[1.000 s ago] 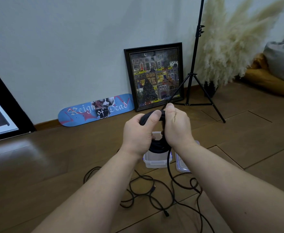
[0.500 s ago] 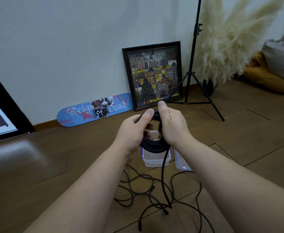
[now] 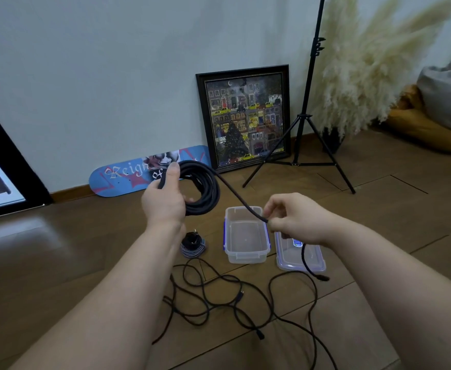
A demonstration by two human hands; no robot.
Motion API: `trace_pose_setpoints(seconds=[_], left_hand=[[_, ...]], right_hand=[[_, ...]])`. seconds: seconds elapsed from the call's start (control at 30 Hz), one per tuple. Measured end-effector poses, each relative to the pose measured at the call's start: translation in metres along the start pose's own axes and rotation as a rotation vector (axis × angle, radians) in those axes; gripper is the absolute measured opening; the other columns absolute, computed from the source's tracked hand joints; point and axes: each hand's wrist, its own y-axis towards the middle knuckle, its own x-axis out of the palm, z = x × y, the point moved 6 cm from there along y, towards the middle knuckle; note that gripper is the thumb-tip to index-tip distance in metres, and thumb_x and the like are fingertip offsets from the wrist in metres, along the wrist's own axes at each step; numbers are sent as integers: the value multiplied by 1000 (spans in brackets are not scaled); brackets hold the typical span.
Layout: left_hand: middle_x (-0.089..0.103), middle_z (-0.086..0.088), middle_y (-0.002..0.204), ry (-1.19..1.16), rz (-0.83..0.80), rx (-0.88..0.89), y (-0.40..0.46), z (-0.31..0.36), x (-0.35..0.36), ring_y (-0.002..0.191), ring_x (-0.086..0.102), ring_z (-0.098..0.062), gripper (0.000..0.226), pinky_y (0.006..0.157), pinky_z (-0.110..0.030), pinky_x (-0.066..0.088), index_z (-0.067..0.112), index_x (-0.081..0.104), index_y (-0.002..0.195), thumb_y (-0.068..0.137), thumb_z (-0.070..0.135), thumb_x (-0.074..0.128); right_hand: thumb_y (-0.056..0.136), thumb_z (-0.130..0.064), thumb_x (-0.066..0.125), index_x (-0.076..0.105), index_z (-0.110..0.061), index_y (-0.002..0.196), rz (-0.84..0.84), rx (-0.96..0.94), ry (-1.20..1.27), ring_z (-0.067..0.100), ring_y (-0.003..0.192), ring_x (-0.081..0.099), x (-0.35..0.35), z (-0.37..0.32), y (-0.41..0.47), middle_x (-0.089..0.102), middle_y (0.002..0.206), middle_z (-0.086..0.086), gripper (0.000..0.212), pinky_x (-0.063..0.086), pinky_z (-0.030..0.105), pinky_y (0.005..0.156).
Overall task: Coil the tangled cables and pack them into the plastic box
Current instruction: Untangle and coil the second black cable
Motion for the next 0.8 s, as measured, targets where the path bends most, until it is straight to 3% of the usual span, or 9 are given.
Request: trace_pose_setpoints(seconds=[0.13, 0.27, 0.37, 0.47, 0.53, 0.6, 0.7, 0.8], left_hand=[[53, 0, 65, 117, 1, 67, 3, -1, -1, 51, 51, -17, 29, 62, -32, 48, 15, 61, 86, 92, 43, 63], [60, -2, 77, 261, -118, 114, -3, -8, 13, 69, 56, -25, 34, 72, -43, 52, 20, 62, 87, 81, 53, 67], [68, -1, 82, 277, -251, 44, -14, -18, 27, 72, 59, -24, 41, 73, -41, 50, 19, 67, 87, 70, 57, 69], [61, 6, 64, 252, -366, -52, -25, -29, 38, 61, 52, -17, 26, 64, -34, 45, 16, 64, 82, 84, 42, 71], [54, 7, 58, 222, -420, -112, -29, -32, 42, 56, 44, -14, 30, 62, -31, 38, 12, 67, 86, 87, 42, 68], [54, 7, 55, 143, -487, -179, -35, -29, 46, 48, 46, -10, 33, 57, -27, 38, 10, 70, 92, 92, 42, 62], [54, 4, 53, 72, -587, -249, -45, -23, 51, 44, 42, -9, 37, 49, -23, 38, 14, 72, 84, 96, 44, 55], [46, 4, 47, 106, -607, -243, -48, -21, 53, 45, 37, -11, 55, 49, -26, 34, 17, 68, 67, 98, 55, 42]], right_hand=[[87, -6, 58, 69, -25, 104, -126, -131, -242, -10, 60, 54, 0, -20, -6, 61, 78, -16, 28, 37, 4, 54], [91, -5, 57, 71, -19, 115, -245, -289, -222, -14, 78, 56, 16, -57, -7, 59, 81, -27, 31, 40, 0, 73], [90, -3, 60, 76, -16, 105, -103, -434, -98, -14, 77, 57, 16, -79, -1, 63, 83, -22, 25, 39, 1, 77], [86, -4, 67, 73, -18, 91, 103, -496, 32, -3, 82, 62, 8, -80, 8, 66, 83, -16, 16, 48, 18, 82], [81, -22, 76, 64, -24, 90, 281, -454, -15, 7, 85, 60, 0, -74, 13, 63, 89, -11, 15, 49, 27, 81], [73, -43, 80, 58, -24, 101, 403, -366, -131, 8, 92, 52, -5, -64, 17, 53, 103, -8, 40, 42, 25, 80], [73, -54, 75, 49, -27, 131, 350, -305, -80, 6, 108, 46, -3, -53, 20, 42, 123, -9, 69, 35, 21, 90], [78, -52, 73, 46, -30, 141, 231, -263, 60, 9, 117, 53, 7, -41, 22, 57, 127, -8, 72, 41, 28, 101]])
